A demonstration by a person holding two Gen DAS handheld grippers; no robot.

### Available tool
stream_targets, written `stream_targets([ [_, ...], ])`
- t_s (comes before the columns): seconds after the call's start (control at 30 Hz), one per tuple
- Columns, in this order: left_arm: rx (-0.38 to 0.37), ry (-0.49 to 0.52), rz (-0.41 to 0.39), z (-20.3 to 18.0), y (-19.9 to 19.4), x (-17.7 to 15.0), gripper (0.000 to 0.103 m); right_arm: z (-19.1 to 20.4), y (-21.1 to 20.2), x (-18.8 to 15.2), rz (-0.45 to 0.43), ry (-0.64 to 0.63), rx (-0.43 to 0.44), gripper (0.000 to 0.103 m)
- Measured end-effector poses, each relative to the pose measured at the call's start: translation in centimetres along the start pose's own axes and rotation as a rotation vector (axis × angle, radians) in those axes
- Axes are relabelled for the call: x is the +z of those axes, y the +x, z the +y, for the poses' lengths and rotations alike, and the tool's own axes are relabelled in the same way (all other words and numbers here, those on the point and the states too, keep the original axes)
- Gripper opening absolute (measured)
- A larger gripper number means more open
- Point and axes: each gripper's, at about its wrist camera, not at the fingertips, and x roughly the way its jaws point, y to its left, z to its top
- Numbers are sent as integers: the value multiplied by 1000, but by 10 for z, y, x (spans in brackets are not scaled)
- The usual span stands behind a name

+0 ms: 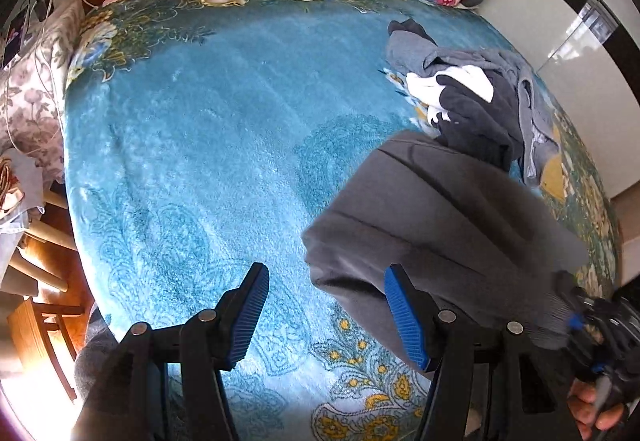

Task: Fold clothes
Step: 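Fold the sweatpants in half with the left tool toward the right tool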

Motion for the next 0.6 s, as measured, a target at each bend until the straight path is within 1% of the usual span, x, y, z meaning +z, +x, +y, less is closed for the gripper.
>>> stream_targets([
  [0.13,-35,1,-4,-4,0,6,64,15,-24,-4,-4,-109,-7,15],
  [0.2,-46,19,10,-13,4,7,64,-11,-21,-8,20,-45,-59,15],
  [0.27,-43,70,28,-26,12,7,64,-40,-15,-13,40,40,-102,15],
  [0.33,-34,134,47,-42,21,7,64,-56,-13,-15,26,106,-91,15],
  [0.4,-28,173,66,-52,29,6,64,-56,-15,-13,30,123,-87,17],
  [0.43,-26,188,75,-56,33,4,64,-54,-18,-11,34,116,-99,19],
  [0.5,-17,216,86,-62,38,1,64,-44,-27,-7,33,65,-163,22],
  [0.53,-8,231,86,-63,40,0,64,-36,-34,-6,19,31,-201,29],
  [0.57,0,242,88,-64,42,-2,64,-25,-41,-4,-2,-15,-242,32],
  [0.6,6,247,91,-65,43,-3,64,-14,-46,-3,-19,-65,-272,32],
])
